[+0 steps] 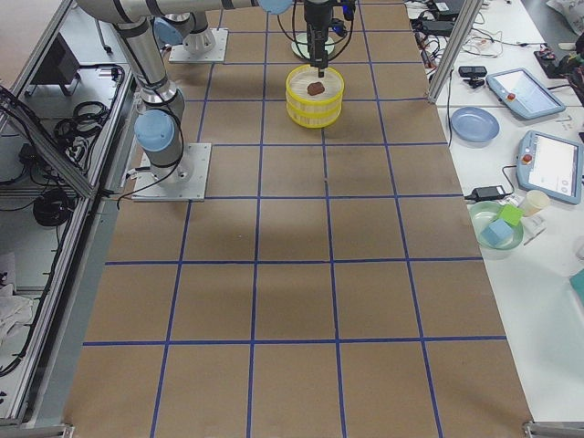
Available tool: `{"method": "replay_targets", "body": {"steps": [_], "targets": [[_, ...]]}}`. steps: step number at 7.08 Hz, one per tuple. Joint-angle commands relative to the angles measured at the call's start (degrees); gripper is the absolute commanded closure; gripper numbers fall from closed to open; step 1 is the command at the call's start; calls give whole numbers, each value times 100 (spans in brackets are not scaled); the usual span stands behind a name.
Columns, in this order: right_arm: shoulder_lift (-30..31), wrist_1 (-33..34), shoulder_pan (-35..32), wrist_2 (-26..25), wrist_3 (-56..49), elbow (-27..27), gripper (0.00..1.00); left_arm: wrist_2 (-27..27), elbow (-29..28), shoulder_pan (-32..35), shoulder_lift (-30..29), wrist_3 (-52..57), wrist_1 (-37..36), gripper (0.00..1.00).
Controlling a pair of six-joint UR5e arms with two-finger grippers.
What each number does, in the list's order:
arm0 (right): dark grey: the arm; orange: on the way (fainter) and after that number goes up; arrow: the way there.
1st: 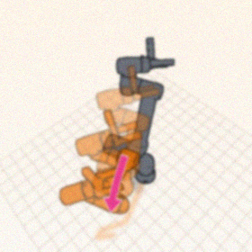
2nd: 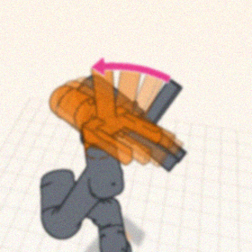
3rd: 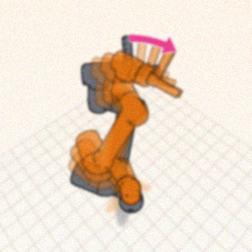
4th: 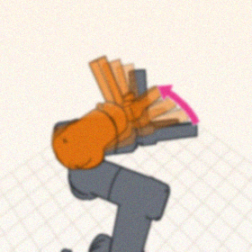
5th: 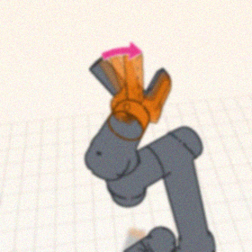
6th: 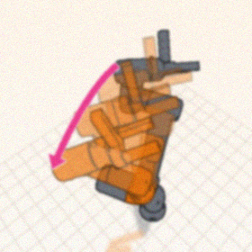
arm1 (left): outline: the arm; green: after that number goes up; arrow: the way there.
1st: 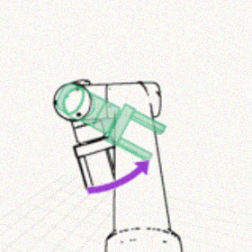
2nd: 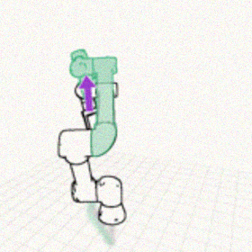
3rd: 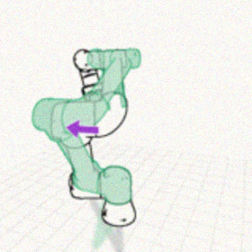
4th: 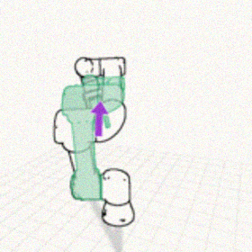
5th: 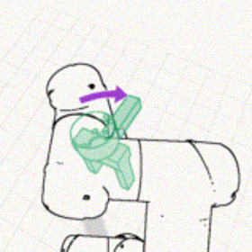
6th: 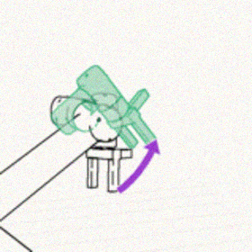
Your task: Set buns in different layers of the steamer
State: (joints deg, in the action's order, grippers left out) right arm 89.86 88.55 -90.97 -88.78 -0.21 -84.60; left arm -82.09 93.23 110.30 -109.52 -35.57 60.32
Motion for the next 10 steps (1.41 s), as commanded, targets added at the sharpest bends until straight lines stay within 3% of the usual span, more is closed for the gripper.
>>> {"method": "replay_targets", "body": {"steps": [1, 4, 5, 6, 7, 10], "targets": [[-204, -4, -86, 62, -41, 311, 0, -244, 54, -900, 429, 1804, 644, 0], [-188, -188, -315, -7, -216, 260, 0, -596, -51, -1633, 1307, 3193, 1497, 0], [-188, -189, -316, 10, -243, 172, 0, -1006, -182, -1660, 1606, 3205, 1709, 0], [-136, -189, -307, -16, -234, 15, 0, -1045, -531, -1695, 1783, 3205, 2338, 0], [-39, -110, -307, -8, -208, -74, 0, -1045, -795, -1705, 1846, 3196, 2492, 0], [58, -153, -307, -25, -120, -109, 0, -1019, -825, -1765, 1873, 3144, 2729, 0]]}}
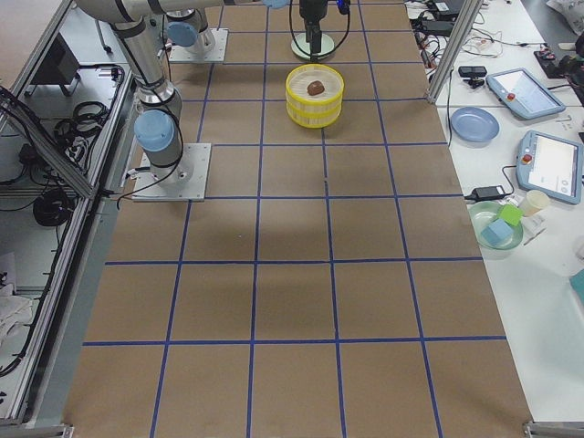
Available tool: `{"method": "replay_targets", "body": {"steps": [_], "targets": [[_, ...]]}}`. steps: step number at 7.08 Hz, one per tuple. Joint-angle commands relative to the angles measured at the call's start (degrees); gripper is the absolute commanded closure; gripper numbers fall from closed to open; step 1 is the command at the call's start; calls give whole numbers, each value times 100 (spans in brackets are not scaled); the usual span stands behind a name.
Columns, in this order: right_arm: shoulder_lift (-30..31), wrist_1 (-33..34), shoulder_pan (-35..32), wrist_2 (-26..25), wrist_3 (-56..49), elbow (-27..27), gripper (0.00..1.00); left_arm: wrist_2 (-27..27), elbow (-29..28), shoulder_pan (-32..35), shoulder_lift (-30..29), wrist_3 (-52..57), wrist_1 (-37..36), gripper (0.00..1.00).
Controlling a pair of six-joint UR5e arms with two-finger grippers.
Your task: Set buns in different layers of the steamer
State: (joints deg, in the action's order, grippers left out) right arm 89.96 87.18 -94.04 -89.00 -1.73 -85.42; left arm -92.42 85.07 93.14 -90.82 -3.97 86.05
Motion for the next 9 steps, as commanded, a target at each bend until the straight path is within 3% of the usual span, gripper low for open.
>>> {"method": "replay_targets", "body": {"steps": [1, 9], "targets": [[48, 0, 0, -4, 32, -44, 0, 40, 1, -207, -32, -8, 228, 0], [48, 1, 0, 5, 32, -44, 0, 128, 54, -331, -94, 45, 281, 0]]}}
